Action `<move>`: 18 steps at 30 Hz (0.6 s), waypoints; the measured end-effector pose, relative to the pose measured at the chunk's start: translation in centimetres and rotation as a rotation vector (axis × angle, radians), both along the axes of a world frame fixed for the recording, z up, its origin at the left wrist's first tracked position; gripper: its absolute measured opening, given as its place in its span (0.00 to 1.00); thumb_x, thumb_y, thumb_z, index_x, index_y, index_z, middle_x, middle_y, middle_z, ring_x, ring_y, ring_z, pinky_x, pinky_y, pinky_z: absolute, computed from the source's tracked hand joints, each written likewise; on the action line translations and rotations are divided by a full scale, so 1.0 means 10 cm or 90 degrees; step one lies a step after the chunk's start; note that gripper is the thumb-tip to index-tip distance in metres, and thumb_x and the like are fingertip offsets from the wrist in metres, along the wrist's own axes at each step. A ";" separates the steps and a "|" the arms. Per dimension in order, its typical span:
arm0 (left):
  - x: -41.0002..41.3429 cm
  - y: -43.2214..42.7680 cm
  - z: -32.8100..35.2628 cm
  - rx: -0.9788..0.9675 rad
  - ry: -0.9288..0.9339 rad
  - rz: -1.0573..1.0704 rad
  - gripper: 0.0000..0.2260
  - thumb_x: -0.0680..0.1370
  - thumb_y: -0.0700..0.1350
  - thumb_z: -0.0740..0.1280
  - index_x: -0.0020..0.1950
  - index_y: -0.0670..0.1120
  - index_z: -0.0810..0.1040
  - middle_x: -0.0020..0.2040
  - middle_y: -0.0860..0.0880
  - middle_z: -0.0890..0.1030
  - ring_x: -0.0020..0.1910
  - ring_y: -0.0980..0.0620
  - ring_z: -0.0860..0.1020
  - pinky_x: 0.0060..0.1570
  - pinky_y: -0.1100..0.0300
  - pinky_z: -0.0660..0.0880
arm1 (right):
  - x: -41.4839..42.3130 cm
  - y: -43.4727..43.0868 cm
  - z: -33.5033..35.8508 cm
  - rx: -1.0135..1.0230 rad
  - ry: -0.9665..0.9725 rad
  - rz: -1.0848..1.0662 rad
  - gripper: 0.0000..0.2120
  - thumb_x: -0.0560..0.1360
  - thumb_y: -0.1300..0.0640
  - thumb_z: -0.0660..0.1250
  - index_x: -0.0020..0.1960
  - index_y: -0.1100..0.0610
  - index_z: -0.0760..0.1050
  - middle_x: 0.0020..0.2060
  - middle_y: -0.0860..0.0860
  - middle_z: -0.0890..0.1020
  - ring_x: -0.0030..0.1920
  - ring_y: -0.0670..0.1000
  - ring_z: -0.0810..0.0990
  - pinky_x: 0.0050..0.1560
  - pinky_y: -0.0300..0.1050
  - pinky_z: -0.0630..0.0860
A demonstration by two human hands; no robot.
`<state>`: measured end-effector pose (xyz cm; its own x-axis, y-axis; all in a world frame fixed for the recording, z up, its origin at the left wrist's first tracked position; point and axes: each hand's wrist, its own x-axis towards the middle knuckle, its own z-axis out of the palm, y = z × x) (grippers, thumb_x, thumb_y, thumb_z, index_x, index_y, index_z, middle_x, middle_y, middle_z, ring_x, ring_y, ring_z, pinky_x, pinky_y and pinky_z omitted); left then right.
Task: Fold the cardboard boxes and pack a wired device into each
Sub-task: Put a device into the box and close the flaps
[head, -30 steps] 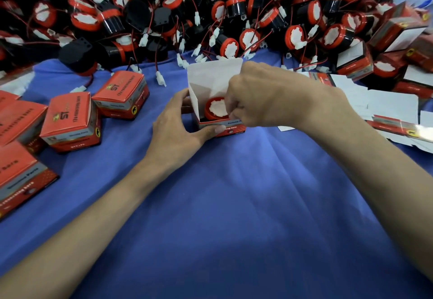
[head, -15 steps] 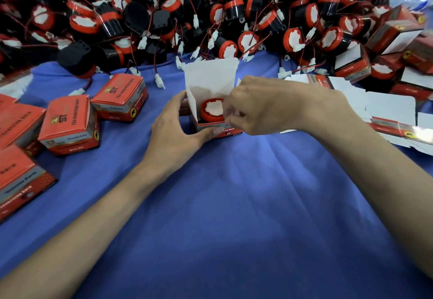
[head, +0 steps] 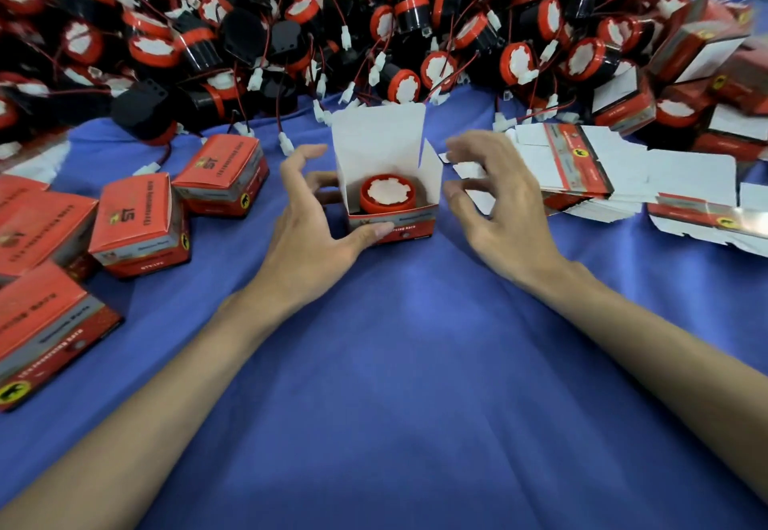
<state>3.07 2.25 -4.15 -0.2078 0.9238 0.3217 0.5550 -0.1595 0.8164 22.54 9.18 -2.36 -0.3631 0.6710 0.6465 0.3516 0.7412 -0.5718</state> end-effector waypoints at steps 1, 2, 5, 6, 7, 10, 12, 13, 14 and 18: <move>0.01 -0.01 -0.01 0.008 0.022 -0.006 0.36 0.70 0.50 0.77 0.65 0.61 0.55 0.58 0.57 0.74 0.55 0.62 0.76 0.55 0.68 0.70 | 0.01 0.00 -0.04 -0.030 -0.017 0.015 0.15 0.74 0.67 0.62 0.61 0.66 0.74 0.56 0.55 0.77 0.57 0.51 0.77 0.55 0.49 0.77; 0.03 -0.02 -0.01 0.012 0.045 -0.013 0.34 0.71 0.51 0.76 0.63 0.65 0.55 0.57 0.62 0.73 0.54 0.64 0.76 0.55 0.67 0.71 | 0.00 0.01 -0.06 -0.030 -0.039 0.024 0.15 0.75 0.66 0.62 0.60 0.65 0.76 0.56 0.54 0.79 0.57 0.51 0.78 0.57 0.48 0.76; 0.05 -0.02 0.03 0.003 0.056 -0.049 0.27 0.75 0.54 0.71 0.66 0.67 0.58 0.62 0.63 0.71 0.59 0.61 0.75 0.60 0.60 0.72 | -0.01 0.01 -0.06 0.010 -0.062 0.027 0.14 0.77 0.61 0.62 0.60 0.66 0.78 0.57 0.57 0.80 0.58 0.51 0.78 0.61 0.37 0.71; 0.05 -0.02 0.03 -0.002 0.050 -0.056 0.25 0.76 0.55 0.68 0.68 0.66 0.60 0.63 0.62 0.71 0.62 0.60 0.73 0.61 0.60 0.72 | 0.00 0.01 -0.05 0.025 -0.064 0.031 0.15 0.78 0.61 0.62 0.60 0.67 0.77 0.57 0.58 0.80 0.58 0.51 0.77 0.60 0.36 0.70; 0.03 -0.02 0.05 -0.002 0.049 -0.057 0.23 0.77 0.56 0.66 0.69 0.65 0.61 0.62 0.63 0.71 0.63 0.60 0.72 0.61 0.63 0.70 | -0.01 0.00 -0.06 0.046 -0.064 0.033 0.15 0.78 0.62 0.62 0.61 0.68 0.77 0.57 0.59 0.79 0.57 0.52 0.77 0.60 0.36 0.70; 0.03 -0.02 0.08 -0.005 0.049 -0.059 0.18 0.79 0.57 0.61 0.70 0.62 0.66 0.59 0.58 0.72 0.60 0.59 0.71 0.61 0.67 0.68 | -0.03 -0.02 -0.07 0.090 -0.061 0.041 0.15 0.77 0.65 0.63 0.62 0.68 0.76 0.58 0.61 0.78 0.58 0.55 0.78 0.60 0.41 0.72; 0.04 -0.02 0.09 -0.022 0.031 -0.059 0.18 0.79 0.57 0.58 0.68 0.58 0.71 0.58 0.54 0.71 0.59 0.59 0.71 0.62 0.64 0.69 | -0.06 -0.03 -0.07 0.084 -0.080 0.077 0.14 0.77 0.65 0.63 0.62 0.67 0.76 0.59 0.60 0.78 0.58 0.57 0.77 0.60 0.46 0.73; 0.05 -0.02 0.10 -0.028 0.032 -0.055 0.19 0.79 0.57 0.57 0.68 0.56 0.73 0.58 0.54 0.70 0.59 0.60 0.71 0.62 0.64 0.69 | -0.08 -0.04 -0.08 0.087 -0.100 0.100 0.14 0.77 0.65 0.63 0.61 0.66 0.77 0.59 0.59 0.78 0.59 0.58 0.77 0.60 0.48 0.73; 0.06 -0.02 0.10 -0.030 0.042 -0.051 0.18 0.80 0.55 0.57 0.67 0.53 0.75 0.58 0.54 0.70 0.58 0.61 0.71 0.62 0.65 0.68 | -0.09 -0.05 -0.08 0.091 -0.120 0.119 0.13 0.77 0.64 0.64 0.60 0.66 0.78 0.59 0.58 0.79 0.59 0.58 0.77 0.61 0.47 0.72; 0.07 -0.01 0.08 -0.010 0.071 -0.047 0.14 0.83 0.47 0.58 0.66 0.48 0.77 0.59 0.52 0.70 0.55 0.64 0.71 0.58 0.72 0.68 | -0.12 -0.03 -0.07 0.063 -0.128 0.124 0.12 0.77 0.63 0.63 0.58 0.64 0.80 0.58 0.55 0.81 0.59 0.54 0.77 0.64 0.38 0.68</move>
<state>3.80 2.17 -3.32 -0.1020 0.9406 0.3240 0.6301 -0.1909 0.7527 21.38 8.83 -3.08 -0.6061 0.5130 0.6078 0.2960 0.8548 -0.4263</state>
